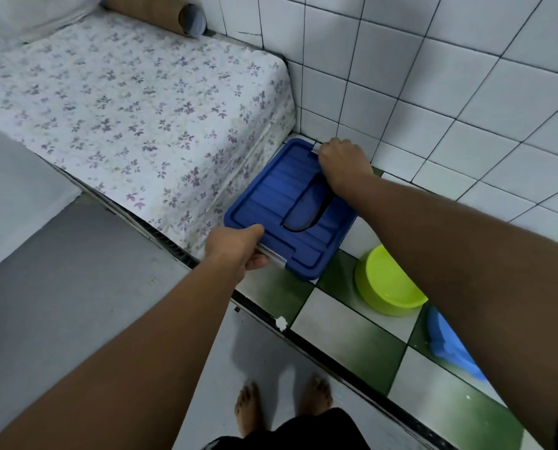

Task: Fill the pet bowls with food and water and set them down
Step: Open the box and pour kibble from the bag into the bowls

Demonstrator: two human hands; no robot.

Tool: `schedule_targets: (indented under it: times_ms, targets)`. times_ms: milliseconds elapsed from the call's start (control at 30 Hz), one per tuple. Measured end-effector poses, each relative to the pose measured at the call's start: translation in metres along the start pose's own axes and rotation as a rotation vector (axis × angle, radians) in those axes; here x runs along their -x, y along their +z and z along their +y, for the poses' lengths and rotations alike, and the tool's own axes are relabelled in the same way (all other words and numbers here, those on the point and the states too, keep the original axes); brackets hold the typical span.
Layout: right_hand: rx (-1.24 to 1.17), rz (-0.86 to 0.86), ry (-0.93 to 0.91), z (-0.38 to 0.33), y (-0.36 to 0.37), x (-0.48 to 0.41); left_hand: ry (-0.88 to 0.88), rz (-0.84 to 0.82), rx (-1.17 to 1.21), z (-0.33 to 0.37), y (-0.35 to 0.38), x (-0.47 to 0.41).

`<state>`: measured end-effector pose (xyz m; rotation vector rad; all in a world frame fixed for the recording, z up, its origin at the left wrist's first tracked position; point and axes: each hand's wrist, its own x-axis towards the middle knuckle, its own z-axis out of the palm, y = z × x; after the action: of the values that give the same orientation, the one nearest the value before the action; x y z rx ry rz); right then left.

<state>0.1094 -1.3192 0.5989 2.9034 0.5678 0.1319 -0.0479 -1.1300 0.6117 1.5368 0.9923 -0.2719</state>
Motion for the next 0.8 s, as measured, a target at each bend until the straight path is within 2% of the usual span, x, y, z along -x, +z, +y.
schedule_targets:
  times_ms: [167,400,667,800]
  targets:
    - [-0.163,-0.037,0.096,0.007,-0.002,-0.002,0.016,-0.033,0.041,-0.008,-0.011,-0.004]
    - [-0.501,-0.191,0.273,0.025,0.005,-0.007,-0.019,-0.129,0.099,-0.013,-0.02,-0.01]
    - [-0.827,-0.102,0.424,0.027,0.009,-0.003,-0.019,-0.217,0.148,-0.015,-0.026,-0.013]
    - [-0.911,-0.128,0.485,0.031,0.01,-0.005,-0.021,-0.223,0.186,-0.017,-0.025,-0.013]
